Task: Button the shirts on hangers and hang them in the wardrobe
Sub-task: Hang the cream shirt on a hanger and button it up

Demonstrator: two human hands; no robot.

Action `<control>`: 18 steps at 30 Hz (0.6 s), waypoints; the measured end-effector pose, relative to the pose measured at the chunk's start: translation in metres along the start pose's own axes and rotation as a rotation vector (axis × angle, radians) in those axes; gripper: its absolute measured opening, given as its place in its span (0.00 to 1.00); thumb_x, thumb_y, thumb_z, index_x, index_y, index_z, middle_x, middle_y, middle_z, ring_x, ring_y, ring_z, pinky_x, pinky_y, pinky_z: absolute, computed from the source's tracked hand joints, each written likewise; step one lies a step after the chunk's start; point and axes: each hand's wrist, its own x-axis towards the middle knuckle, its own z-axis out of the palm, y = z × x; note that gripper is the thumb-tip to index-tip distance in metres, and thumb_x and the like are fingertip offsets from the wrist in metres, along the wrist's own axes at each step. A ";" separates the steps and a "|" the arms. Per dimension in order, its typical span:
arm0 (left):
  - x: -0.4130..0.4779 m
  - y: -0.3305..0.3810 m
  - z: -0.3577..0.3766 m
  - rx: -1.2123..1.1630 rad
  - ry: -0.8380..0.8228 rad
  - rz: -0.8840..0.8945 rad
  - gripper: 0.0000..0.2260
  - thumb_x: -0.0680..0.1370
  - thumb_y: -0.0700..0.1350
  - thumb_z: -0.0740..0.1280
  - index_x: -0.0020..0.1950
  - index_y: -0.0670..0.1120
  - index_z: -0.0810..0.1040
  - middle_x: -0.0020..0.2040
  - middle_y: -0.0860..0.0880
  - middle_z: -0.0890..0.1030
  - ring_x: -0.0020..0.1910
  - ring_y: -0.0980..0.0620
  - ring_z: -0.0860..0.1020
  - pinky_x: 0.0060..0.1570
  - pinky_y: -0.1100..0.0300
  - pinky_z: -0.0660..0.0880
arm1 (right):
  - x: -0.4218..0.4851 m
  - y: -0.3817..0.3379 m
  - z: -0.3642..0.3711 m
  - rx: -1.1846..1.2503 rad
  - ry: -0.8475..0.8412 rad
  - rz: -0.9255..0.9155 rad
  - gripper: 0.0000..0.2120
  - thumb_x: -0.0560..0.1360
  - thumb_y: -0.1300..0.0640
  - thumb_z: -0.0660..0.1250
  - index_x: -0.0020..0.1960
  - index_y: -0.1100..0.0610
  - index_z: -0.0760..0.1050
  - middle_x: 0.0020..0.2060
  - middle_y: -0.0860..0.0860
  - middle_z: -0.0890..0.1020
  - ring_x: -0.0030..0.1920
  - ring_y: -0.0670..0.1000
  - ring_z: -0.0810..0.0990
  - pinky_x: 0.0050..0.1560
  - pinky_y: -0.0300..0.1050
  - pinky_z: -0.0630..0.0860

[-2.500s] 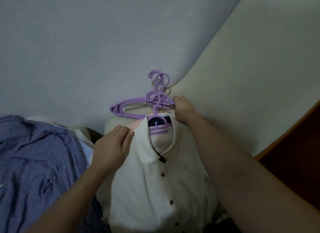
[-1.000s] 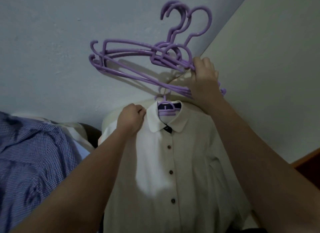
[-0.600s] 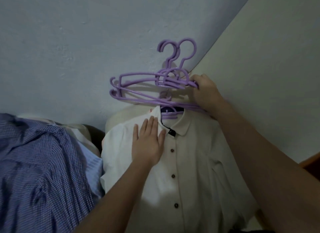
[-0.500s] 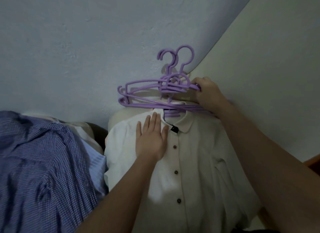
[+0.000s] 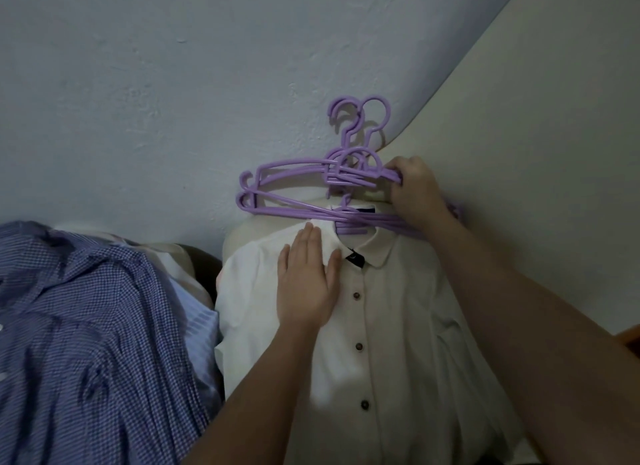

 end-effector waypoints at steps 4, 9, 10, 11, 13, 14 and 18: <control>-0.001 -0.001 0.000 -0.065 0.022 0.001 0.30 0.84 0.63 0.48 0.81 0.47 0.60 0.81 0.49 0.62 0.80 0.52 0.57 0.79 0.50 0.53 | -0.003 -0.004 -0.001 -0.085 -0.060 -0.014 0.18 0.70 0.56 0.61 0.58 0.57 0.79 0.52 0.61 0.76 0.53 0.64 0.76 0.57 0.60 0.72; 0.001 -0.001 -0.005 -0.182 0.040 -0.020 0.31 0.82 0.63 0.52 0.80 0.46 0.63 0.80 0.48 0.64 0.79 0.50 0.60 0.78 0.48 0.56 | -0.005 -0.001 -0.006 -0.252 -0.004 -0.003 0.24 0.72 0.57 0.68 0.68 0.54 0.72 0.60 0.58 0.74 0.61 0.61 0.73 0.59 0.53 0.64; 0.002 0.000 -0.010 -0.257 0.040 -0.031 0.31 0.82 0.62 0.53 0.80 0.46 0.63 0.80 0.48 0.64 0.79 0.50 0.59 0.78 0.48 0.56 | -0.012 -0.005 -0.011 -0.265 0.039 0.007 0.26 0.72 0.57 0.68 0.69 0.55 0.71 0.61 0.59 0.73 0.61 0.61 0.72 0.58 0.53 0.65; 0.003 0.000 -0.015 -0.349 0.039 -0.056 0.30 0.82 0.61 0.55 0.79 0.46 0.63 0.80 0.48 0.63 0.80 0.51 0.58 0.79 0.48 0.55 | -0.022 -0.011 -0.015 -0.266 0.086 0.013 0.27 0.71 0.57 0.68 0.69 0.56 0.71 0.61 0.59 0.73 0.61 0.61 0.72 0.58 0.54 0.67; -0.003 -0.002 -0.027 -0.433 0.001 -0.071 0.26 0.83 0.56 0.57 0.79 0.48 0.65 0.81 0.50 0.62 0.81 0.53 0.53 0.80 0.51 0.48 | -0.056 -0.023 -0.018 -0.258 0.209 -0.011 0.23 0.71 0.59 0.66 0.66 0.59 0.73 0.58 0.60 0.74 0.57 0.62 0.73 0.55 0.55 0.70; -0.011 -0.002 -0.032 -0.365 -0.020 -0.026 0.24 0.84 0.54 0.58 0.78 0.48 0.66 0.81 0.50 0.62 0.81 0.54 0.51 0.80 0.53 0.44 | -0.078 -0.028 -0.017 -0.237 0.263 -0.029 0.20 0.71 0.59 0.64 0.63 0.60 0.74 0.56 0.61 0.75 0.54 0.63 0.75 0.51 0.55 0.71; -0.075 0.004 -0.039 -0.056 -0.182 0.120 0.23 0.86 0.54 0.53 0.81 0.52 0.61 0.82 0.54 0.58 0.82 0.55 0.47 0.78 0.55 0.37 | -0.169 -0.031 0.004 -0.205 -0.070 0.132 0.16 0.79 0.57 0.57 0.63 0.61 0.73 0.59 0.61 0.74 0.56 0.64 0.76 0.54 0.56 0.72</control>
